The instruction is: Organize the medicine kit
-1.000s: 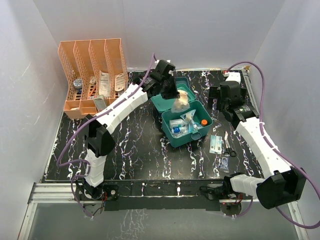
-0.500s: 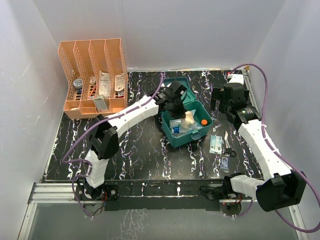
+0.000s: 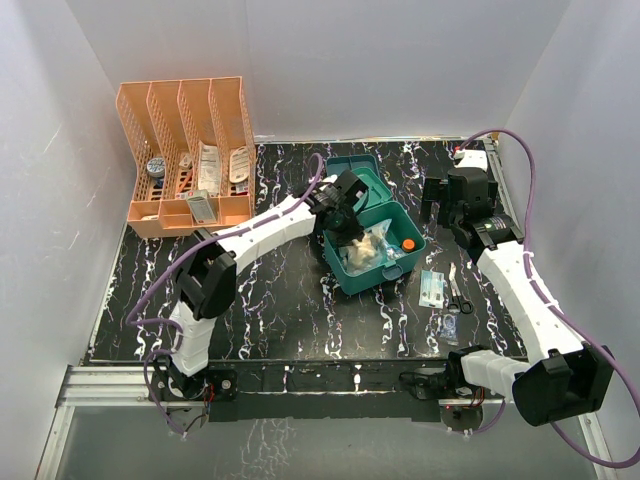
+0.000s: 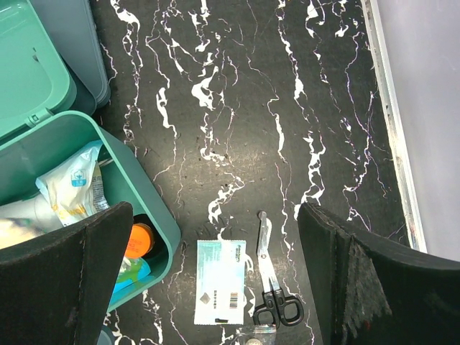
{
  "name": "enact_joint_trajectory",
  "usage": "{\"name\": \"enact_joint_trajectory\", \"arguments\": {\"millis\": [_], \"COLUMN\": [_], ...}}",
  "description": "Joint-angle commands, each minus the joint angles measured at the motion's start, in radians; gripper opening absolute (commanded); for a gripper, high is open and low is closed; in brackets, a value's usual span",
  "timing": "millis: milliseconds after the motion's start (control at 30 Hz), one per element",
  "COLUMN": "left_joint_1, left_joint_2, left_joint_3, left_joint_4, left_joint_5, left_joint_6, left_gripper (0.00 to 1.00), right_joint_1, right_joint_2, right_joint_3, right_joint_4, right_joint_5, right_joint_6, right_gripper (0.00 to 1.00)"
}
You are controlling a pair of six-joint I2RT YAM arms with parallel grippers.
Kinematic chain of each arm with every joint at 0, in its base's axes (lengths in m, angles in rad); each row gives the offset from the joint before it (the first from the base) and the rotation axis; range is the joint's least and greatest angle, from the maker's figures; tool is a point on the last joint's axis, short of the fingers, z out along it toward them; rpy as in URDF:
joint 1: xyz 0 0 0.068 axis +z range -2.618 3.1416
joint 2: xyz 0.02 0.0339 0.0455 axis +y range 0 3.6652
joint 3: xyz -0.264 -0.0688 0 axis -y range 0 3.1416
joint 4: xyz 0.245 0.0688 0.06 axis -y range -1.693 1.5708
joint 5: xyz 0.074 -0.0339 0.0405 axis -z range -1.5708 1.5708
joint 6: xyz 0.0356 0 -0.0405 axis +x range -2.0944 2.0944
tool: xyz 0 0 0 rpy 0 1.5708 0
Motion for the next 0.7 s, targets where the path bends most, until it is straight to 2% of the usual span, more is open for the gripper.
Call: {"name": "enact_joint_trajectory", "arguments": {"millis": [0,133,267,400,533,667], "left_joint_1": [0.003,0.003,0.003,0.003,0.024,0.138], "left_joint_2": [-0.111,-0.151,-0.198,-0.275,-0.411,-0.551], "left_joint_3": [-0.039,-0.074,-0.078,-0.064,-0.139,-0.228], "left_joint_4": [-0.024,-0.015,0.001,0.025,0.09,0.098], "left_joint_5": [-0.042,-0.052,-0.084,-0.144,-0.204,-0.187], "left_joint_6": [0.011,0.03,0.078,0.163,0.335,0.492], "left_gripper": [0.34,0.43,0.4,0.41,0.48,0.55], "right_joint_1": [-0.005,-0.005,-0.005,-0.006,-0.005,-0.006], "right_joint_2": [-0.028,-0.027,-0.033,-0.034,-0.033,-0.03], "right_joint_3": [0.002,0.006,0.007,0.011,0.021,0.028], "right_joint_4": [0.054,0.051,0.05,0.041,0.031,0.038], "right_joint_5": [-0.01,-0.02,-0.03,-0.03,-0.037,-0.098], "right_joint_6": [-0.001,0.006,0.015,0.014,0.015,0.022], "right_gripper": [0.98,0.98,0.98,0.98,0.98,0.98]}}
